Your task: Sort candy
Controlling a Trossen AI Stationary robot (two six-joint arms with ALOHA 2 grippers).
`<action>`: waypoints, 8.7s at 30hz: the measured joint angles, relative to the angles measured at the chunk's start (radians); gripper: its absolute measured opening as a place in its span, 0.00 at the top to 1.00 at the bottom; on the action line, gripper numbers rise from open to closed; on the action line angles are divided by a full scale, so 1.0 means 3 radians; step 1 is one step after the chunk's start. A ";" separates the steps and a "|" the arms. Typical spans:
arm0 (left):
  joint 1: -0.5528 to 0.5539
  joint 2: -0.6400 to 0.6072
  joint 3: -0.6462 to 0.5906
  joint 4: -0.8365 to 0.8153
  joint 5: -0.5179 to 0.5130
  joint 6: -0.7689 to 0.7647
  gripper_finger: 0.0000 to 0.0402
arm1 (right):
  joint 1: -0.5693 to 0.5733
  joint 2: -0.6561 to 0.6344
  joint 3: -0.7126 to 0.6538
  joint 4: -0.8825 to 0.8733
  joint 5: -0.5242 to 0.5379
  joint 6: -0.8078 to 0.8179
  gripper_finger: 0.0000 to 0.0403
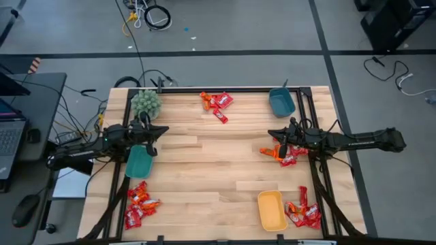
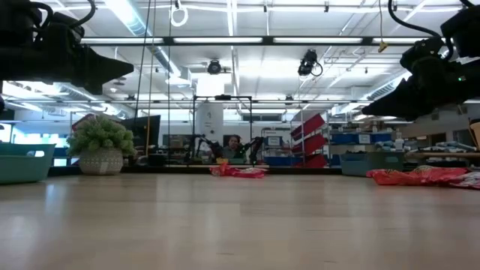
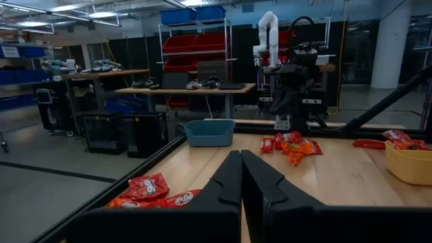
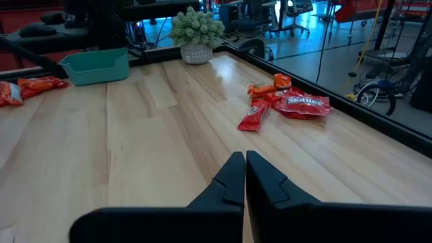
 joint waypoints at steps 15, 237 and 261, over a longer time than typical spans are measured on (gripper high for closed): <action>-0.0003 0.0001 0.0000 0.0438 -0.0001 -0.0090 0.99 | 0.0000 -0.0001 -0.0001 -0.0001 0.0000 -0.0001 0.99; 0.0666 0.4149 0.2412 -0.0145 0.0744 -0.0213 1.00 | -0.0363 0.3251 0.1698 0.1458 -0.0175 0.0184 0.62; 0.0864 0.3775 0.1371 0.1675 0.1545 -0.0243 1.00 | -0.1005 0.5230 0.2937 0.1078 -0.0463 0.0396 0.25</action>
